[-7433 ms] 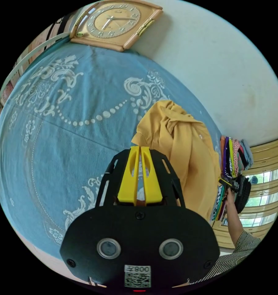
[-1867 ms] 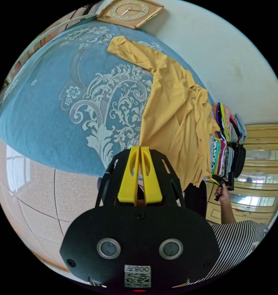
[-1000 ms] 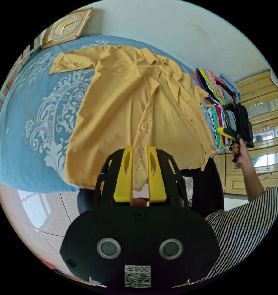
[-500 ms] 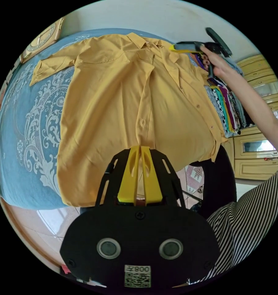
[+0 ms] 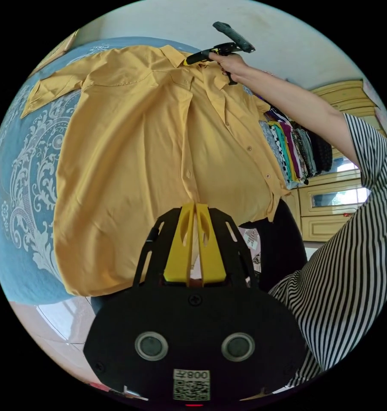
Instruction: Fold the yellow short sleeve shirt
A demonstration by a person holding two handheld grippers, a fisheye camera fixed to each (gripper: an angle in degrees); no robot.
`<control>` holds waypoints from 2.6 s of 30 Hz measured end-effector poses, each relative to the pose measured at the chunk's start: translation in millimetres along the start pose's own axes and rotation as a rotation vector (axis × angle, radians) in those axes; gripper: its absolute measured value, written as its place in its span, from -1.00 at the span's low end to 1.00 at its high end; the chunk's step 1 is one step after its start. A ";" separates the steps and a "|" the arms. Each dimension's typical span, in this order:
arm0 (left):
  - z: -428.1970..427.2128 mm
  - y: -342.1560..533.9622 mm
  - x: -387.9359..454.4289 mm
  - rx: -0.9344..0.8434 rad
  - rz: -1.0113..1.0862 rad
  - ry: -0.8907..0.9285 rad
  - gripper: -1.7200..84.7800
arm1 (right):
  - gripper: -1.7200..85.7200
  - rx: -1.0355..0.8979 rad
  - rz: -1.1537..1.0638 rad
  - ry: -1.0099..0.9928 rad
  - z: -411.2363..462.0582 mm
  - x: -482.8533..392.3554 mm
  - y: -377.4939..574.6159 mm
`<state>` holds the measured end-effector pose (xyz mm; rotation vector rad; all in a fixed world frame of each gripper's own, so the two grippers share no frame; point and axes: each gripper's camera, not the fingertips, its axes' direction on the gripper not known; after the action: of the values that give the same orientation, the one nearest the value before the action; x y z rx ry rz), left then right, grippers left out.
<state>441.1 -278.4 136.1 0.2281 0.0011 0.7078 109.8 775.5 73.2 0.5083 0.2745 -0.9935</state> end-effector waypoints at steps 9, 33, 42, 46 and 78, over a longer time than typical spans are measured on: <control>10.2 -36.6 5.3 0.063 0.098 0.193 -0.95 | -0.94 0.086 -0.021 0.036 -75.7 10.5 -62.4; 131.5 -157.5 13.6 0.013 0.149 0.305 -0.85 | -0.86 -0.116 0.123 -0.036 -5.1 70.7 -140.0; 136.1 -183.6 24.5 0.061 0.176 0.274 -0.82 | -0.82 -0.029 0.234 -0.155 -33.2 126.0 -88.6; 143.6 -197.4 27.6 0.065 0.170 0.258 -0.81 | -0.83 0.036 0.247 -0.174 -59.8 146.2 -26.4; 250.6 -560.2 114.7 0.074 0.452 -0.373 -0.83 | -0.89 -0.028 0.106 -0.174 -48.2 -7.4 339.6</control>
<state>908.8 -668.7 272.7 0.4367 -0.3908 1.1068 395.4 956.6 131.1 0.4040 0.1047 -0.9235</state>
